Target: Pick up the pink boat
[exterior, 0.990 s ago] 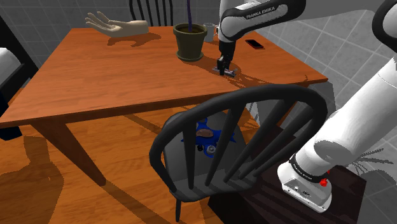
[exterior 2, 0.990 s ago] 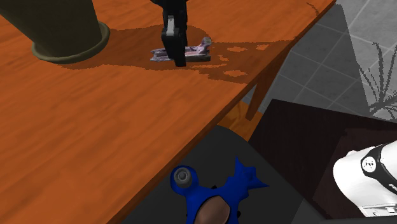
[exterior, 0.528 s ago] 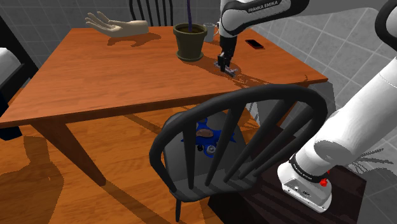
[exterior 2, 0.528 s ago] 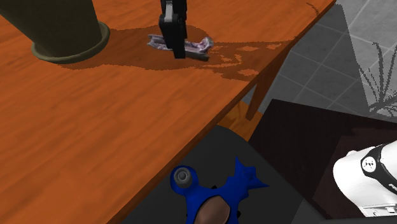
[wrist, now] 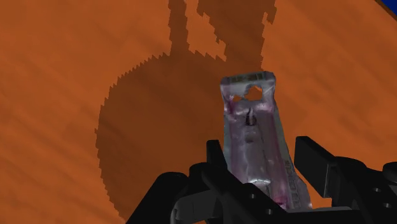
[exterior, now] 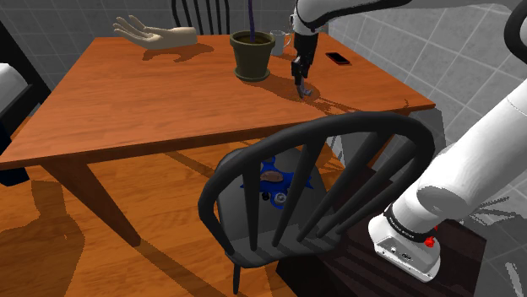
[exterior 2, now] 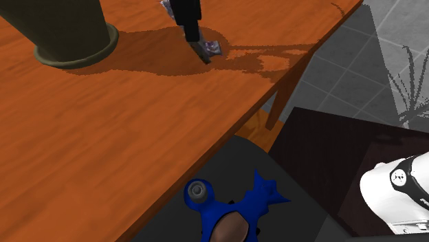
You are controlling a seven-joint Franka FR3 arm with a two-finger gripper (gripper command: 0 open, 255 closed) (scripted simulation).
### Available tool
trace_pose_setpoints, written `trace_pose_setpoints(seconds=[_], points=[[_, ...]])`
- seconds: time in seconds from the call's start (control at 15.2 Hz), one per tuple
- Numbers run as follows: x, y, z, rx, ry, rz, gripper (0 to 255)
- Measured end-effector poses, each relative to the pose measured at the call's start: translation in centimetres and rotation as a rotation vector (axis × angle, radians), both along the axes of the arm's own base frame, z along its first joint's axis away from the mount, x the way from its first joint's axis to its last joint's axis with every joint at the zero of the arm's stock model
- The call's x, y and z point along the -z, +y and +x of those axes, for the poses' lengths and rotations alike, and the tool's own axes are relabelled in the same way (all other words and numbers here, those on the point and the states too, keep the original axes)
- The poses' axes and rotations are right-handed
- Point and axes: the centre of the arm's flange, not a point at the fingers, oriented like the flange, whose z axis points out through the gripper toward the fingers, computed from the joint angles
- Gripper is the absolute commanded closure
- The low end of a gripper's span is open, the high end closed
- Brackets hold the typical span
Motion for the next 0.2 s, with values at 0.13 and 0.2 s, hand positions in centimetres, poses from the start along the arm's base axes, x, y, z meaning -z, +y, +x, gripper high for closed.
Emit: trace_pose_setpoints(seconds=[0.13, 0.2], points=[[-1.04, 0.02, 0.09, 0.000, 0.000, 0.000, 255], [-1.37, 0.02, 0.06, 0.000, 0.000, 0.000, 255]])
